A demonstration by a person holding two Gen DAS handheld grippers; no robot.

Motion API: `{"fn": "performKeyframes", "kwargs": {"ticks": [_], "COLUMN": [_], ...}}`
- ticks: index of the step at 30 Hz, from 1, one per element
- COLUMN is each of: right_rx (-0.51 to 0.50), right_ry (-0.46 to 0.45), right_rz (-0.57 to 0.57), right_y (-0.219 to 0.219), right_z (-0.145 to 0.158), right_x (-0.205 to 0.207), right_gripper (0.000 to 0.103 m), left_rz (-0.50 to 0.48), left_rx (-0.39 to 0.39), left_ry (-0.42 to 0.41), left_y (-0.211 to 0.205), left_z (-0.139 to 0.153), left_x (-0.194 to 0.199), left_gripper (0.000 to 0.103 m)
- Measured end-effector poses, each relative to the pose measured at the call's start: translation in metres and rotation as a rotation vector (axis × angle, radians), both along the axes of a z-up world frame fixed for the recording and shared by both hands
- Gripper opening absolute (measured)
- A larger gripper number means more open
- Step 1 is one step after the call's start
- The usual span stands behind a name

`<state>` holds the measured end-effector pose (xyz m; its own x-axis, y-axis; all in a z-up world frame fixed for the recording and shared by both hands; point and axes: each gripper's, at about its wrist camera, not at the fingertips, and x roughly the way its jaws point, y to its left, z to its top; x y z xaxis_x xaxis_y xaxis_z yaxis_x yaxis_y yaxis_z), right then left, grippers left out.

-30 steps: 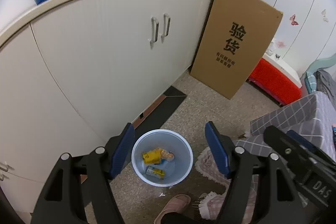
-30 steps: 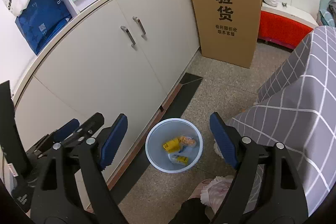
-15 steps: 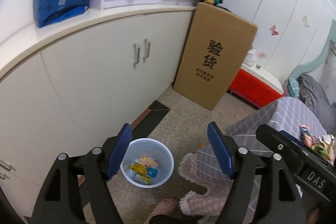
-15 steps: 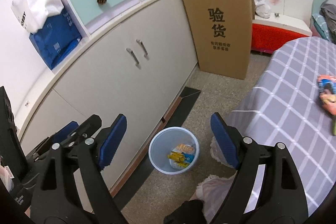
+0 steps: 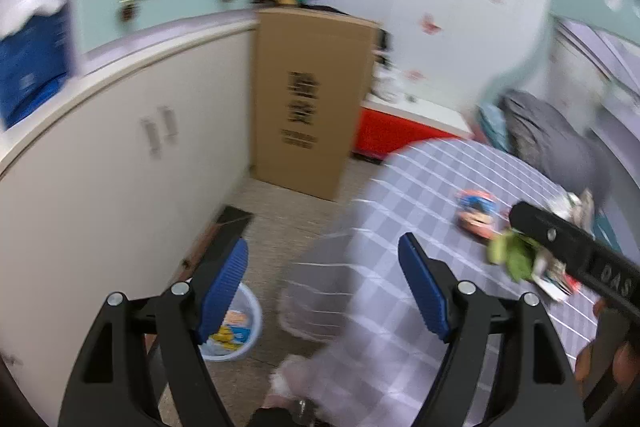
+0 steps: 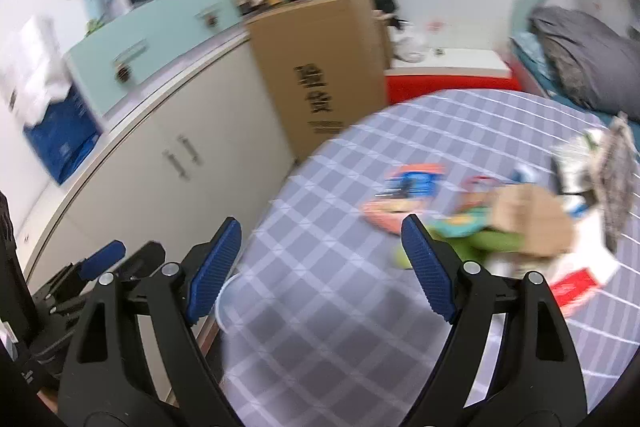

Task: Collect trash
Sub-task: 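Return to the table and grasp the tan paper with the right tool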

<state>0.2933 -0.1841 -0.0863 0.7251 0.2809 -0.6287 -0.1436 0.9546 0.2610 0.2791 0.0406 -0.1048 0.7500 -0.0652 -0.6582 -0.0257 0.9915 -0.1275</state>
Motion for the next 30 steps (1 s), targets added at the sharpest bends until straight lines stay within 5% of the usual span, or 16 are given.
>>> {"fn": "performKeyframes", "kwargs": {"ticks": [9, 18, 22, 26, 30], "right_rx": [-0.014, -0.067, -0.146, -0.105, -0.079], "right_ry": [0.039, 0.132, 0.152, 0.132, 0.031], "right_rz": [-0.201, -0.124, -0.079, -0.063, -0.122], "right_y": [-0.118, -0.13, -0.123, -0.134, -0.151], "right_z": [-0.008, -0.032, -0.039, -0.036, -0.022], "right_x": [0.007, 0.031, 0.034, 0.031, 0.017], "right_gripper": [0.081, 0.069, 0.035, 0.018, 0.015], "left_rz": [-0.19, -0.241, -0.241, -0.244, -0.26], "left_rx": [0.042, 0.025, 0.041, 0.031, 0.039], "left_ry": [0.043, 0.096, 0.092, 0.093, 0.094], "left_y": [-0.095, -0.134, -0.143, -0.147, -0.159], "left_z": [-0.005, -0.015, -0.012, -0.009, -0.008], "left_x": [0.027, 0.047, 0.054, 0.06, 0.068], "left_gripper": [0.076, 0.076, 0.076, 0.076, 0.076]}}
